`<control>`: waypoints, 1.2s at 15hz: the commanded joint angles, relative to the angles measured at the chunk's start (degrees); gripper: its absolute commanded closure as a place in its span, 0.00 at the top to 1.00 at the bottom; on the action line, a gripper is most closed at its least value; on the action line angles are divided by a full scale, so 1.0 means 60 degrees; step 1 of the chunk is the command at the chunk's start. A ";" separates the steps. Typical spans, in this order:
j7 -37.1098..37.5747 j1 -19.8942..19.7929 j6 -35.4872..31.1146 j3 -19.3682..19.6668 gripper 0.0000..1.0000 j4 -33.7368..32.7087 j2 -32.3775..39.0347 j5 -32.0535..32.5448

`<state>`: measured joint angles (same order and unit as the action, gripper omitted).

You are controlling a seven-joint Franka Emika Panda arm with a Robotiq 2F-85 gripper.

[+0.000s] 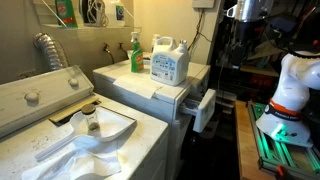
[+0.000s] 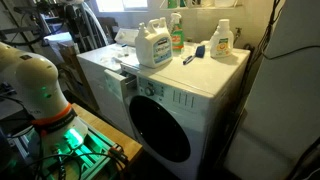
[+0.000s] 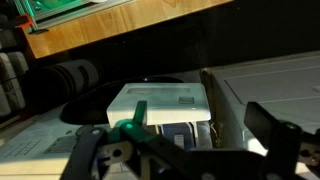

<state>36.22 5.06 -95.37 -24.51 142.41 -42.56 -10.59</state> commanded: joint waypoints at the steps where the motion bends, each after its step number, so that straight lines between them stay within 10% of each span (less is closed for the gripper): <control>1: 0.0088 0.0156 -0.0006 0.0121 1.00 -0.0009 0.0052 0.0086; 9: 0.0088 0.0156 -0.0007 0.0121 1.00 -0.0009 0.0052 0.0086; 18: -0.1750 -0.0421 -0.0850 0.1794 1.00 0.1479 0.1091 0.0598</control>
<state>31.84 2.30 -98.81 -17.49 147.88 -38.33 -7.69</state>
